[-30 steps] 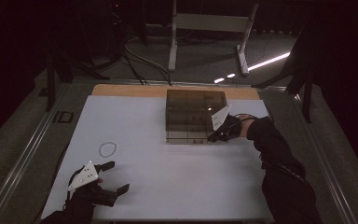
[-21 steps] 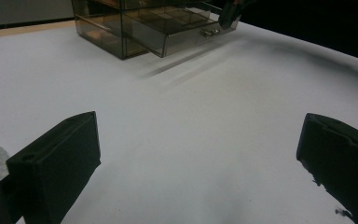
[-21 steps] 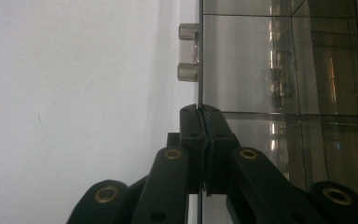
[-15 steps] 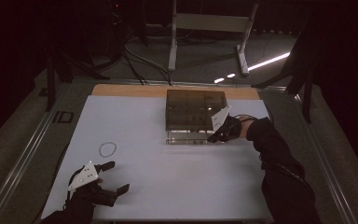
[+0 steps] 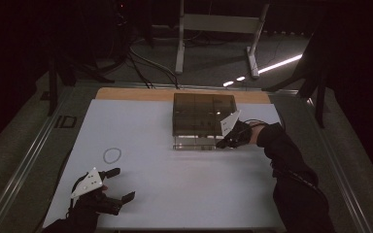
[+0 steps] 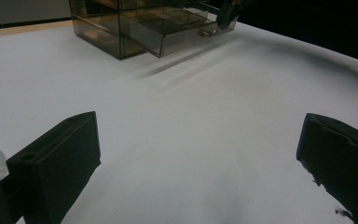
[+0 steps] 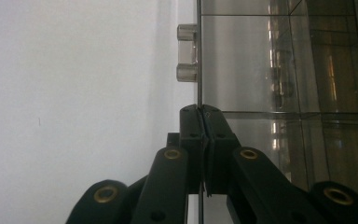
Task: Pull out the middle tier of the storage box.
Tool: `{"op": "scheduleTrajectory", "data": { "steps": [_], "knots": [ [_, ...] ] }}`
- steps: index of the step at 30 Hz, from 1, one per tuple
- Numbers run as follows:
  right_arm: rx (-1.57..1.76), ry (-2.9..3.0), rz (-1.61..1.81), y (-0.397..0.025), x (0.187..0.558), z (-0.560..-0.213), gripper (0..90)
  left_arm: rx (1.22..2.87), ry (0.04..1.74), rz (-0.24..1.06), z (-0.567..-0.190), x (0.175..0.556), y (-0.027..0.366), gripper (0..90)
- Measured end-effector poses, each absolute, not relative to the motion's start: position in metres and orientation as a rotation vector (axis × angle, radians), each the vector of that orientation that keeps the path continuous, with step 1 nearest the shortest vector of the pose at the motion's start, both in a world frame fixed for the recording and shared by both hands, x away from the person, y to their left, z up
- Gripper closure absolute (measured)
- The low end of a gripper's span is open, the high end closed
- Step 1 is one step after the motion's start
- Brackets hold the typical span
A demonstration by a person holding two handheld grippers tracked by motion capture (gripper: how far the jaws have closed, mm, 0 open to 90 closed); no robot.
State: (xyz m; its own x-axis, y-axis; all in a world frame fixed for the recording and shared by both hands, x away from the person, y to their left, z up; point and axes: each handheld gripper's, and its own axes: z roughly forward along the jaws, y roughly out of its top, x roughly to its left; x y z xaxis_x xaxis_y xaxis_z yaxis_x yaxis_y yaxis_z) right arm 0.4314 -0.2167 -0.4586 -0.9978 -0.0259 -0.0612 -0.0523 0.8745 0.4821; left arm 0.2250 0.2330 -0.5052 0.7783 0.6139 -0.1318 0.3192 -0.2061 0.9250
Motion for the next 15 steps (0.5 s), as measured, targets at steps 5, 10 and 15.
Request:
{"op": "scheduleTrajectory", "data": {
  "steps": [5, 10, 15],
  "knots": [
    [-0.055, 2.991, 0.771, -0.217, 0.432, -0.458, 87.2, 1.810, 0.721, 0.318, -0.505, 0.225, 0.233, 1.0],
    [0.017, 2.973, 0.816, -0.219, 0.432, -0.451, 79.9, 1.809, 0.719, 0.320, -0.505, 0.225, 0.234, 1.0],
    [0.146, 2.937, 0.853, -0.220, 0.432, -0.442, 72.1, 1.811, 0.717, 0.321, -0.504, 0.225, 0.233, 1.0]
  ]
}}
